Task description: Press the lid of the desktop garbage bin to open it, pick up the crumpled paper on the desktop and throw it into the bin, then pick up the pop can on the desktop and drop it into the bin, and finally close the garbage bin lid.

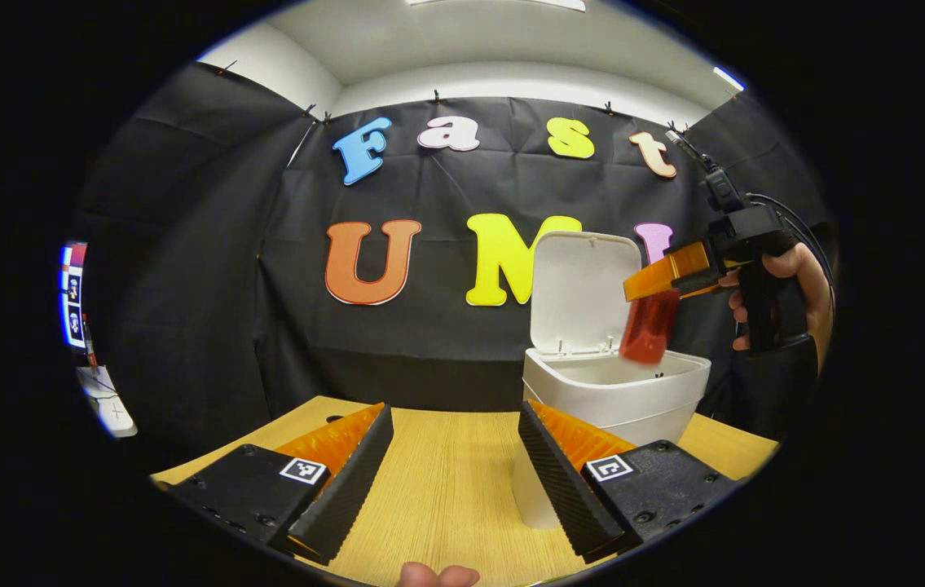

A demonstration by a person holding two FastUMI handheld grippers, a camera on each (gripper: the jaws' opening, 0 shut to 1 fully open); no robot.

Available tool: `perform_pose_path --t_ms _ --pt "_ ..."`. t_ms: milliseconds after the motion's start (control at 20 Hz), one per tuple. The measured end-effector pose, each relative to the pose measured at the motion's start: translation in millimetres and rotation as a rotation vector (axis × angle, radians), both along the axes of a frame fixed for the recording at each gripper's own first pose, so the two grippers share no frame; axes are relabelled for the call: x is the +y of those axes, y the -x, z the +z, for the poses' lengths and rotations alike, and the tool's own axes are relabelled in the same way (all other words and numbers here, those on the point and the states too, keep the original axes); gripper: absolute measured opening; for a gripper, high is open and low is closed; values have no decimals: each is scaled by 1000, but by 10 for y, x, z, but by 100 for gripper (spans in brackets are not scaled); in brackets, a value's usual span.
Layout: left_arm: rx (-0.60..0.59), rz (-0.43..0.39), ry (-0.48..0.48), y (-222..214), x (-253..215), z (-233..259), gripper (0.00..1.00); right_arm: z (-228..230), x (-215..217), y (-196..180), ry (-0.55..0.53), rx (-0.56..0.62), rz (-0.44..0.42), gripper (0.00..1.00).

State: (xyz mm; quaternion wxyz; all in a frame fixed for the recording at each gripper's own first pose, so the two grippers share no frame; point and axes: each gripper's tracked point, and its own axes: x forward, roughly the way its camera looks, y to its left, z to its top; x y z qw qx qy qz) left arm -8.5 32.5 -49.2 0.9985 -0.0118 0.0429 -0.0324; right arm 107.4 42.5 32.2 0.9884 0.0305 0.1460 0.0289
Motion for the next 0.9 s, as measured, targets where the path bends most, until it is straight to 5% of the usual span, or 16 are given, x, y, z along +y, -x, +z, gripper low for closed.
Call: perform_pose_path --t_ms 250,500,900 --pt "2 21 -7 6 133 -17 99 386 81 -22 -39 -155 -30 97" --pt "11 34 8 1 203 -68 100 816 188 -48 47 -378 -65 96" --pt "-14 20 15 35 234 -43 99 969 135 -418 56 -486 -146 96"
